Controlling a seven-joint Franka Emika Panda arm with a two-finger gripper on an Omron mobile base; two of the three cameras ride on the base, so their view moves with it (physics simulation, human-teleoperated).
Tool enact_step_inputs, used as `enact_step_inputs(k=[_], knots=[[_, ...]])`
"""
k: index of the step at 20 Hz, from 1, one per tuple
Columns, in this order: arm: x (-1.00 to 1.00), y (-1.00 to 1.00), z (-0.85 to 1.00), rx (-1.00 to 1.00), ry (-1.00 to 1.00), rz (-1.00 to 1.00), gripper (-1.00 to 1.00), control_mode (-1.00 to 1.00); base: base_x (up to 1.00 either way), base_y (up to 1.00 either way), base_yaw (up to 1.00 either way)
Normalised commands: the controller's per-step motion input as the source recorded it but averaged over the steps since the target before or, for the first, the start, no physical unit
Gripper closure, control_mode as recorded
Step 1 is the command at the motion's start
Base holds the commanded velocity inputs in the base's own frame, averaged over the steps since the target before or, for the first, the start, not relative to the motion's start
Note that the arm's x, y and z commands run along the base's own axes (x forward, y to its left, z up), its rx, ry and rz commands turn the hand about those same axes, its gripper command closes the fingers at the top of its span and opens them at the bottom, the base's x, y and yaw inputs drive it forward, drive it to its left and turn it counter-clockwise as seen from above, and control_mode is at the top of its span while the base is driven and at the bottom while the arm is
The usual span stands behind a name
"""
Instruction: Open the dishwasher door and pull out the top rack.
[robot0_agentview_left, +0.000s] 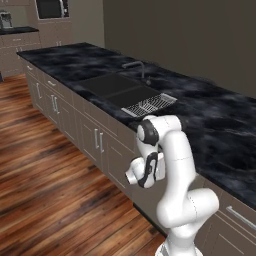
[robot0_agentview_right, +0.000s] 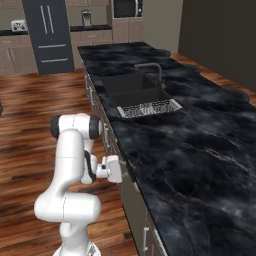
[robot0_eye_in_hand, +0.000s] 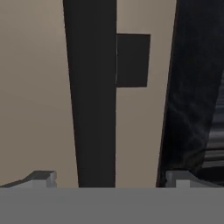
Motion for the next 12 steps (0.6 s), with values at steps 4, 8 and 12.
enact_step_inputs(k=[4,8,12], knots=[[0.12,-0.08,-0.18,0.0,0.0,0.0,-1.0,-1.0,0.0,0.0,0.0],[0.16,-0.12,-0.09,0.0,0.0,0.0,-1.0,-1.0,0.0,0.0,0.0],[0.2,-0.13,-0.05,0.0,0.0,0.0,-1.0,-1.0,0.0,0.0,0.0]])
